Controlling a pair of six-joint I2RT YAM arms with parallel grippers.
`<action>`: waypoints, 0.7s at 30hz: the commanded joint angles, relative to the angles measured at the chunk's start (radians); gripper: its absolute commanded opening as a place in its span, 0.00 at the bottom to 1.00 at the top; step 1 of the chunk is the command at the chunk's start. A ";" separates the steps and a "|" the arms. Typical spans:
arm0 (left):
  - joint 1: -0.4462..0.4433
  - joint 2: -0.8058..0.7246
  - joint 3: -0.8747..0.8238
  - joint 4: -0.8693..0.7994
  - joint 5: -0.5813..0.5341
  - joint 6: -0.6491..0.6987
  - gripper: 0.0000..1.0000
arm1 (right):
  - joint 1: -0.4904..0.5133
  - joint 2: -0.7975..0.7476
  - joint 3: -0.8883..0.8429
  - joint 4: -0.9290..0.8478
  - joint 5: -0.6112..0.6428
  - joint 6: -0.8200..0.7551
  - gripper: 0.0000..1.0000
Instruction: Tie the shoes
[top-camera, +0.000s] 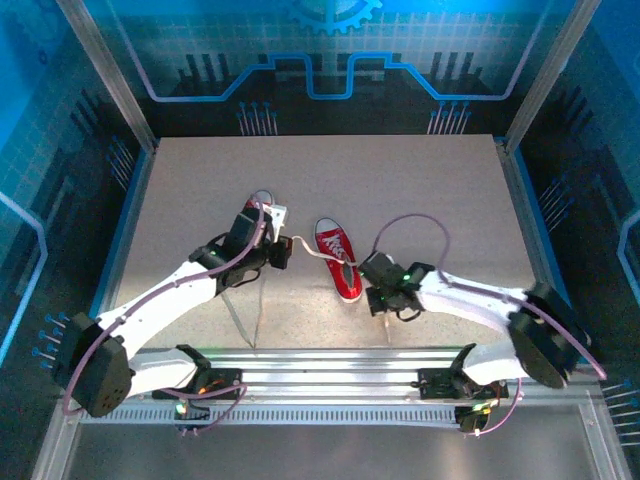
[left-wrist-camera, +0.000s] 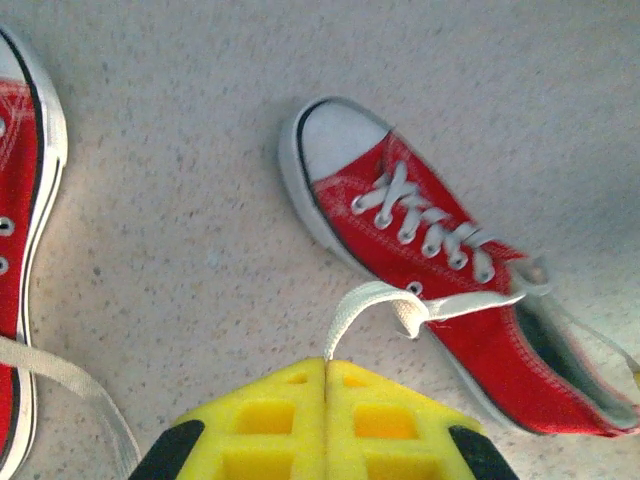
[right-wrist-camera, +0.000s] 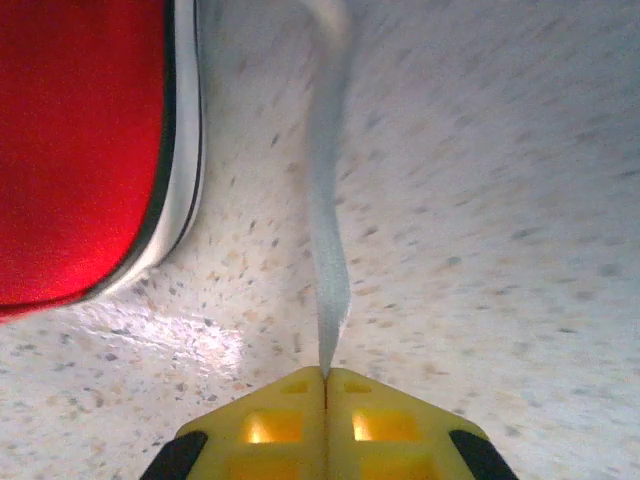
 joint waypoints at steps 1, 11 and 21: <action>0.006 -0.030 0.076 -0.022 0.047 -0.013 0.00 | -0.083 -0.121 0.034 -0.091 0.004 -0.025 0.00; 0.005 0.134 0.233 -0.014 0.084 -0.037 0.00 | -0.247 -0.196 0.108 -0.103 -0.112 -0.146 0.00; 0.009 0.352 0.409 -0.013 0.127 -0.019 0.00 | -0.297 -0.147 0.297 -0.140 -0.151 -0.242 0.00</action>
